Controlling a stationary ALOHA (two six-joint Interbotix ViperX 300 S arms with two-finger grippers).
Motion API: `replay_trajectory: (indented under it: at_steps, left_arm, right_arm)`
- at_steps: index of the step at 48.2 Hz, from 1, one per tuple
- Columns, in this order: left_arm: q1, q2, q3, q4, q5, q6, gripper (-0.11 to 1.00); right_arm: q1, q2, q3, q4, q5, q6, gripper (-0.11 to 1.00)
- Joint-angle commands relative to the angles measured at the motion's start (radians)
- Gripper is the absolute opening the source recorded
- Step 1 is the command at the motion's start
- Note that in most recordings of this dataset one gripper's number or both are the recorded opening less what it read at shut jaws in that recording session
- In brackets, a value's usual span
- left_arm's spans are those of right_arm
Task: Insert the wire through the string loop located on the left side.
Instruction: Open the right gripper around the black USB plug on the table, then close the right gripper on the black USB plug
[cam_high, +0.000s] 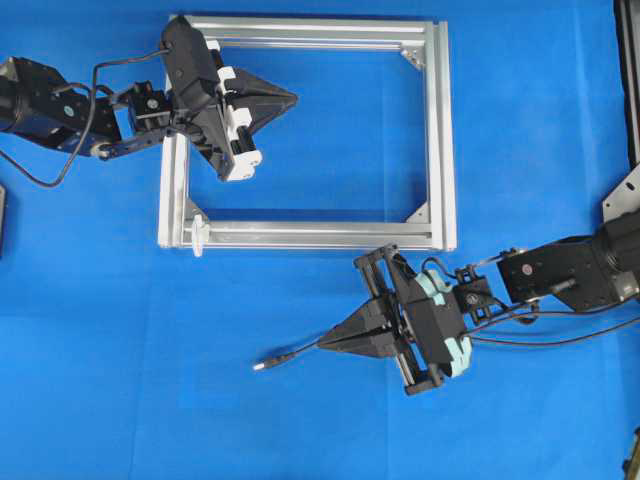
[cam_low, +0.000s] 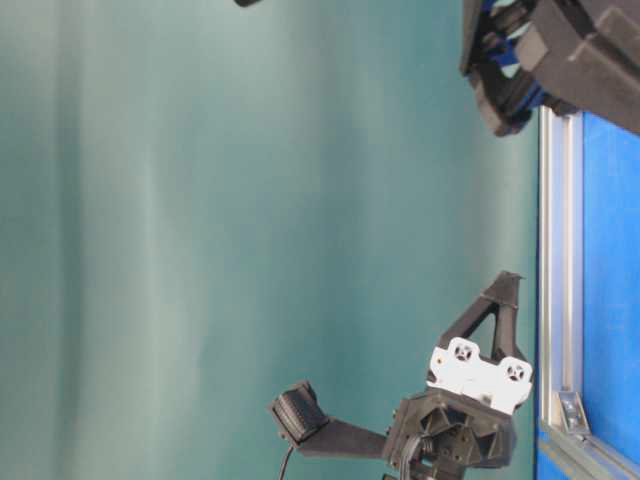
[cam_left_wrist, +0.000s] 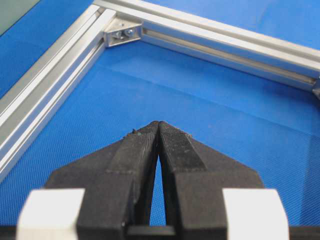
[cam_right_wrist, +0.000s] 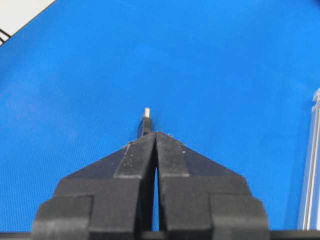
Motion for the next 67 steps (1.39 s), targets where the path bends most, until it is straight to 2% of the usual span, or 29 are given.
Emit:
replay_trajectory:
  at_steps: [1, 6, 12, 16, 21, 43, 53, 67]
  left_arm:
    - [0.002, -0.032, -0.011, 0.003, -0.006, 0.002, 0.0]
    - [0.002, -0.032, -0.011, 0.003, -0.006, 0.002, 0.0]
    - [0.002, -0.032, -0.011, 0.003, -0.005, 0.002, 0.0]
    - [0.003, -0.032, -0.011, 0.005, -0.006, 0.002, 0.0]
    - [0.003, -0.032, -0.011, 0.005, -0.006, 0.002, 0.0]
    - [0.009, -0.032, -0.003, 0.003, -0.005, 0.002, 0.0]
    - [0.009, -0.032, -0.002, 0.005, -0.005, 0.0, 0.0]
    - [0.009, -0.034, 0.003, 0.003, -0.005, 0.0, 0.0]
  right_arm:
    - [0.002, -0.034, -0.012, 0.002, 0.0, 0.008, 0.06]
    - [0.0, -0.034, -0.014, 0.006, 0.0, 0.02, 0.3]
    - [0.0, -0.034, -0.012, 0.006, 0.0, 0.025, 0.7]
    - [0.0, -0.032, -0.014, 0.008, 0.0, 0.026, 0.9]
    - [0.0, -0.021, -0.02, 0.011, 0.0, 0.029, 0.85]
    - [0.005, 0.181, -0.11, 0.014, -0.02, 0.129, 0.87]
    - [0.003, 0.209, -0.12, 0.014, -0.044, 0.133, 0.85]
    - [0.003, 0.212, -0.12, 0.014, -0.048, 0.133, 0.73]
